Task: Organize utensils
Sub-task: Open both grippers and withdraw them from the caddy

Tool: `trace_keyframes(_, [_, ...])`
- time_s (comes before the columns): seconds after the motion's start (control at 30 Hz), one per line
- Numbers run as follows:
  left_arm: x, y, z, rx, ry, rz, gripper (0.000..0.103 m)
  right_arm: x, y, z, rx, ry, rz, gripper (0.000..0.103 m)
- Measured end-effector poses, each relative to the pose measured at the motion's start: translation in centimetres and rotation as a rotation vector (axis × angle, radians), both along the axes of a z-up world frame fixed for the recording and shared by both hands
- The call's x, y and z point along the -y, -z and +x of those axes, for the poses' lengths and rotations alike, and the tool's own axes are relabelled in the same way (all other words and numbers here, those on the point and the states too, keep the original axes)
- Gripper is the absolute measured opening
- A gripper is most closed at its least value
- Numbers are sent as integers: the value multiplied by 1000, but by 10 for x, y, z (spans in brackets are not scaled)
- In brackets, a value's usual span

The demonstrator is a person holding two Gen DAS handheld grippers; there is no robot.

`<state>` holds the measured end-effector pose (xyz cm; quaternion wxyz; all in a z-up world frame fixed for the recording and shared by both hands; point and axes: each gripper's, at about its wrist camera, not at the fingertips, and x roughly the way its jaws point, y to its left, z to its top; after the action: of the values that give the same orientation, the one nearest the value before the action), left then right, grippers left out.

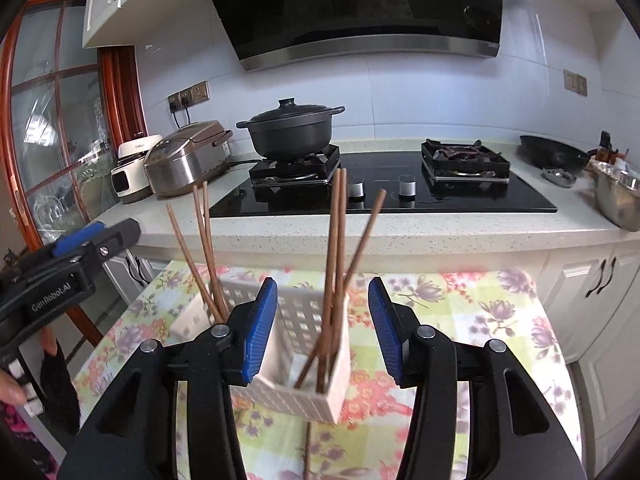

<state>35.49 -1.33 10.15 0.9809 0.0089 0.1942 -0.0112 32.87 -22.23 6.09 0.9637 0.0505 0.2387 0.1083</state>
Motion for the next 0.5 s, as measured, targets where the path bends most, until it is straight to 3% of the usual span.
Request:
trace_keyframes(0.07, [-3,5,-15,16,-28,22,91,2,8,-17,1,-6,-8,47])
trace_keyframes(0.27, [-10,37,-60,25,-65,105,96,-1,39,-62,-19,-20,-25,47])
trace_keyframes(0.5, [-18,81,-101,-51,-70,74,96,-14,76,-110,-44,-17,-34,47])
